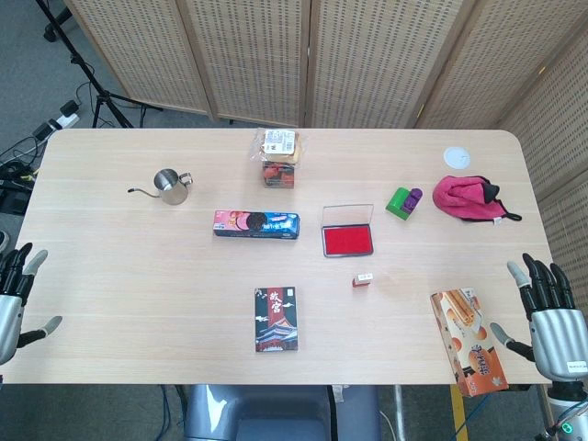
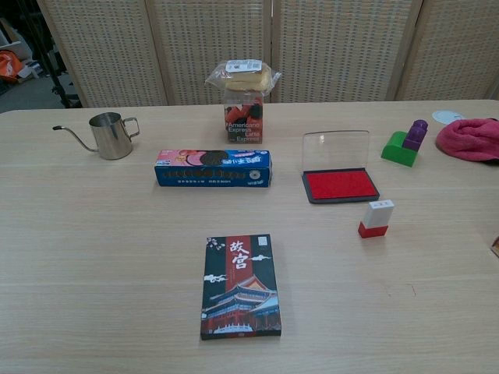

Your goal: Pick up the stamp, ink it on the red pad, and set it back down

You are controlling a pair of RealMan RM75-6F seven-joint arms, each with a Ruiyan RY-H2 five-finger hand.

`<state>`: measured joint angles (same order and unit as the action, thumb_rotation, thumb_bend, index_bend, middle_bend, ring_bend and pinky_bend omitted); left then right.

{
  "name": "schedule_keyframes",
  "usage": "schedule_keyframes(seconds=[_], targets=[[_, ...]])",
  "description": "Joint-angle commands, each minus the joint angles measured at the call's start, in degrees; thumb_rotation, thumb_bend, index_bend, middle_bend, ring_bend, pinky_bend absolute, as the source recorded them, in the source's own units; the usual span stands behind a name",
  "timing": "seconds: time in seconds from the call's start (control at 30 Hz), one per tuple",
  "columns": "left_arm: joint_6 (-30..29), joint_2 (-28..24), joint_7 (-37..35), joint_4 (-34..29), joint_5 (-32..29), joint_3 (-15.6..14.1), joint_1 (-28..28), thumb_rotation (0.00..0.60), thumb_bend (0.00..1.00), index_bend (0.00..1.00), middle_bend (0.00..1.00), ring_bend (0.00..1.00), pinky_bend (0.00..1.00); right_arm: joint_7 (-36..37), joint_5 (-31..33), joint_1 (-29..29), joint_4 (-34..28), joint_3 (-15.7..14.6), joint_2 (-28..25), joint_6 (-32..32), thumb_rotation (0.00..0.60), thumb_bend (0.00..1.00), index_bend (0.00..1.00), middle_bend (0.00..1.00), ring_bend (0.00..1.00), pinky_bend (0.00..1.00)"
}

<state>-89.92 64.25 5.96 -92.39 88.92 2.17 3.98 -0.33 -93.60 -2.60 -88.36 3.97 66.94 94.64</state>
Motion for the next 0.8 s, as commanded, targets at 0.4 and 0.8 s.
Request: schedule_keyframes(seconds=[0.4, 0.8], targets=[[0.12, 0.01, 0.63, -0.31, -0.56, 0.3, -0.12, 0.6, 0.0, 0.0, 0.0, 0.0, 0.0, 0.48, -1.03, -3.12, 1.38, 0.1, -0.65, -4.47, 0.6, 0.0, 0.0, 0.2, 0.19, 0.15], [1.43, -0.25, 1.0, -1.28, -2.53, 0.99, 0.2, 0.6, 0.0, 0.0, 0.0, 0.0, 0.0, 3.36, -6.39, -15.1, 3.18, 0.31, -0.02, -17.6, 0.6, 0.0, 0.0, 0.8, 0.98, 1.0]])
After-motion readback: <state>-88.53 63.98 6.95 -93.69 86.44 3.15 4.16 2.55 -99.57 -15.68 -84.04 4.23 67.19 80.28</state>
